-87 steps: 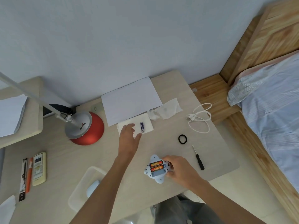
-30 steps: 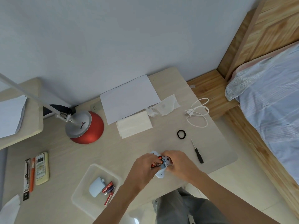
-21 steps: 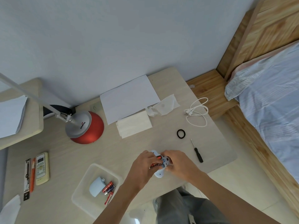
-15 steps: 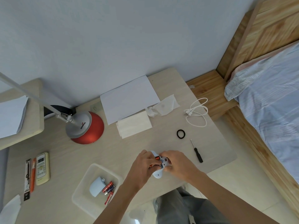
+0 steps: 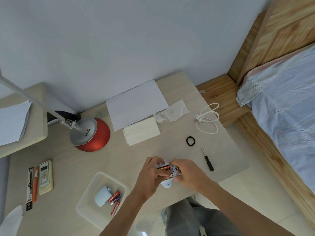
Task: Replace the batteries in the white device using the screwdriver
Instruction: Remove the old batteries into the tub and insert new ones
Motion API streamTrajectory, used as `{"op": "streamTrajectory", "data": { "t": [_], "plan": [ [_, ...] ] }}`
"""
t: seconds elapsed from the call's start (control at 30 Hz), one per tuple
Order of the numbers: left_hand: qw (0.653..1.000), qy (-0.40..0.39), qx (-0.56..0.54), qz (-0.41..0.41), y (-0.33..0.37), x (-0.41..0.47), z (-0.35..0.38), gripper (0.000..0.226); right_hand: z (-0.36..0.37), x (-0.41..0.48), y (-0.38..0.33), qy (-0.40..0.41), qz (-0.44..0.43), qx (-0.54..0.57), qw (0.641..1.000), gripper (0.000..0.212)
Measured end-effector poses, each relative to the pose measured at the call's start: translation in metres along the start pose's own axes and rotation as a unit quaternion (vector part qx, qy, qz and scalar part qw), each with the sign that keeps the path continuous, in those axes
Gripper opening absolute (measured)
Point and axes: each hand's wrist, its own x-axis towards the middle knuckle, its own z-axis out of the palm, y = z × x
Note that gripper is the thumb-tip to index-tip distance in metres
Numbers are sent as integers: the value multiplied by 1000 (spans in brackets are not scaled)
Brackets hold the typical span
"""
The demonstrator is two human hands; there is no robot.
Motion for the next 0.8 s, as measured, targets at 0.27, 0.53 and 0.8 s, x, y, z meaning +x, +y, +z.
{"op": "streamTrajectory", "data": {
  "t": [0.27,0.53,0.8],
  "plan": [
    [983,3,-148,-105,0,4,-7,18,1,2,-3,6,-9,2,1000,42],
    [983,-24,-140,-113,-7,5,-9,25,2,5,-5,6,-19,-9,1000,43],
    [972,0,-190,-135,-15,6,-4,33,2,4,-7,11,-20,-6,1000,49]
  ]
}}
